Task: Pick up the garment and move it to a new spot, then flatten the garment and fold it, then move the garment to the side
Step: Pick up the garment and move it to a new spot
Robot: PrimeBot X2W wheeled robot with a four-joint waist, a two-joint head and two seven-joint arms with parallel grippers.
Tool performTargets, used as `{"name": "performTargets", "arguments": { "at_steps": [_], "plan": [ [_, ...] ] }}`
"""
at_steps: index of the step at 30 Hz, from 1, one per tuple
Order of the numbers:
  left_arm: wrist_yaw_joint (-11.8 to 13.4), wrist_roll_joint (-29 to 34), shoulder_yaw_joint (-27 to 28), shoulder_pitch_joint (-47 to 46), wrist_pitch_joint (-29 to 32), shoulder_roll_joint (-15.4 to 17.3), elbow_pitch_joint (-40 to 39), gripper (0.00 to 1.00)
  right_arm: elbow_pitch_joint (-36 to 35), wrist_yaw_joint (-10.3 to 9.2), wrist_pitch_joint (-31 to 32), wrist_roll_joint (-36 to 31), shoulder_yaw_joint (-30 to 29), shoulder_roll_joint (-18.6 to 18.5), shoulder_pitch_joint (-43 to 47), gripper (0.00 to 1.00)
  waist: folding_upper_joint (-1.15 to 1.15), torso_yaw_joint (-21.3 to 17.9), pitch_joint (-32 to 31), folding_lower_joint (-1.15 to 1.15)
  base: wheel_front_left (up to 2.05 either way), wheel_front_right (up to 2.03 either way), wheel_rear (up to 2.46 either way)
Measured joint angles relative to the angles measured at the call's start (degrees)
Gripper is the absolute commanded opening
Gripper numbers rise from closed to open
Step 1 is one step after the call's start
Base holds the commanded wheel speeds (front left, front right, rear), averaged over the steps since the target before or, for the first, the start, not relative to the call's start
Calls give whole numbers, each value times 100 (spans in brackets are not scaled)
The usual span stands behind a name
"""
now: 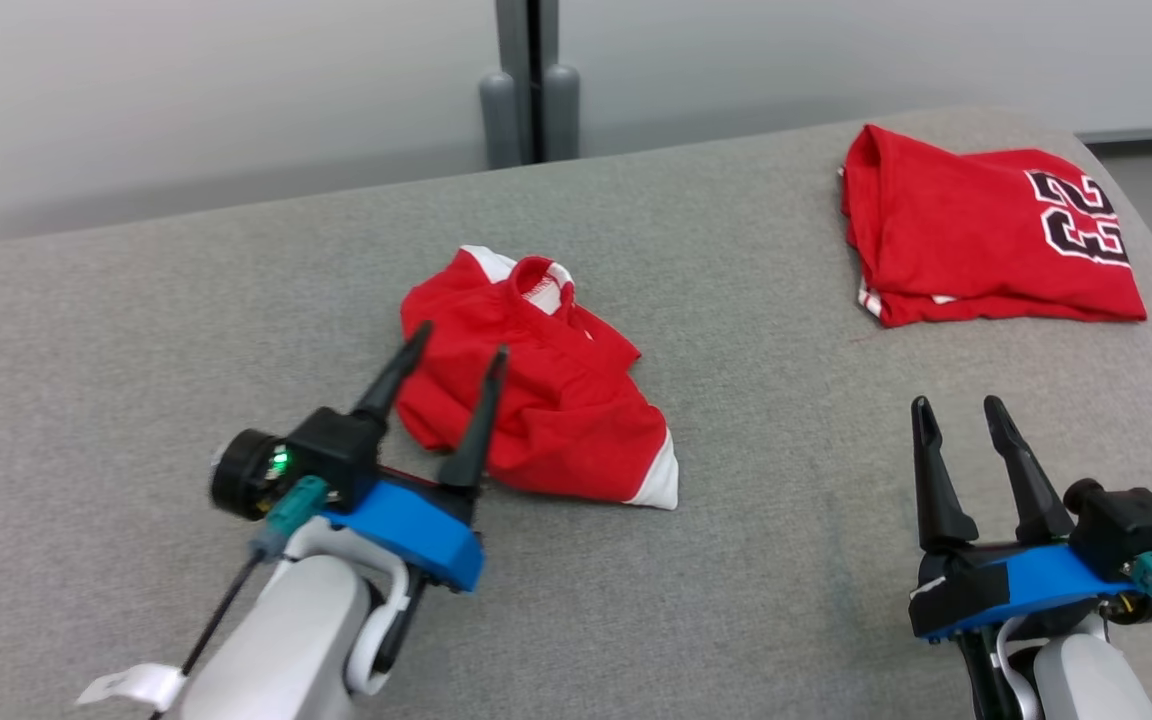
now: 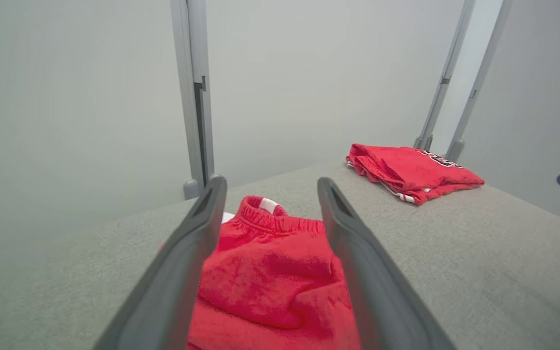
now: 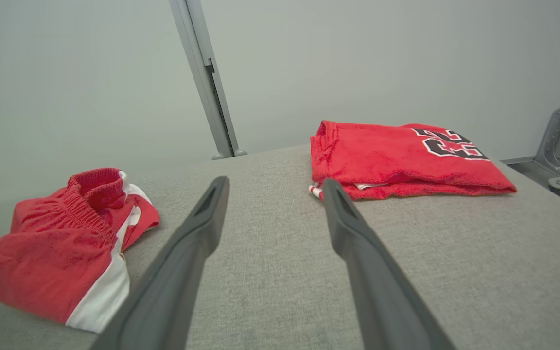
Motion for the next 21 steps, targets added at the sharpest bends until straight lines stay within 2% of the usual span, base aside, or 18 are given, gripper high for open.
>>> {"name": "performTargets", "arguments": {
  "at_steps": [11, 16, 21],
  "plan": [
    [527, 0, 1169, 782, -108, 459, -887, 100, -9, 0, 104, -26, -22, 1, 231, 100, 0, 509, -391, 0, 0, 0, 0],
    [669, 63, 1756, 1263, -108, 528, -1159, 100, -14, 0, 160, -27, -14, 2, 327, 100, 0, 715, -528, -1, 0, 0, 0],
    [708, 133, 2226, 1680, -108, 523, -1327, 100, -44, 0, 201, -27, -10, 2, 348, 100, 0, 874, -626, 0, 0, 0, 0]
  ]
}}
